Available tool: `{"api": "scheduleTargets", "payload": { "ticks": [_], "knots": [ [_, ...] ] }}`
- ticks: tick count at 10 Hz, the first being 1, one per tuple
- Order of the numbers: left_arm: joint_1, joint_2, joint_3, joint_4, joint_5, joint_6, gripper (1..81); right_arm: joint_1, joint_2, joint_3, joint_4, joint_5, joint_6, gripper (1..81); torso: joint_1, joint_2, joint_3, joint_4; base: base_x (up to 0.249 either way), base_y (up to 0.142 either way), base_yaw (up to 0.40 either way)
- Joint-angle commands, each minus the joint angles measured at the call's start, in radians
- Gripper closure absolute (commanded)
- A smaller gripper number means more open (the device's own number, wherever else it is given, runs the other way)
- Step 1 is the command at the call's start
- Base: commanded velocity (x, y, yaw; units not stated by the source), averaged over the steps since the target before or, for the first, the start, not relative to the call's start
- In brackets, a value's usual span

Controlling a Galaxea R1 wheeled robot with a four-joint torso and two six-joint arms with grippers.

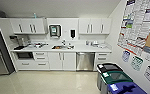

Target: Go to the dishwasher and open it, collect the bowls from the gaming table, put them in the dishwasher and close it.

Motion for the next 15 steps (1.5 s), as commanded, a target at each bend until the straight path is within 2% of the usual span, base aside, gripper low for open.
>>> {"api": "scheduleTargets", "payload": {
  "ticks": [1,15],
  "knots": [
    [-0.064,-0.017,0.007,-0.010,0.056,0.005,1.0,0.054,-0.012,0.011,0.010,-0.046,-0.005,1.0,0.000,0.000,0.000,0.000,0.116,0.000,0.000],
    [-0.064,-0.019,0.008,-0.012,0.056,0.004,1.0,0.054,-0.012,0.012,0.008,-0.046,-0.005,1.0,0.000,0.000,0.000,0.000,0.107,0.000,0.000]
  ]
}}
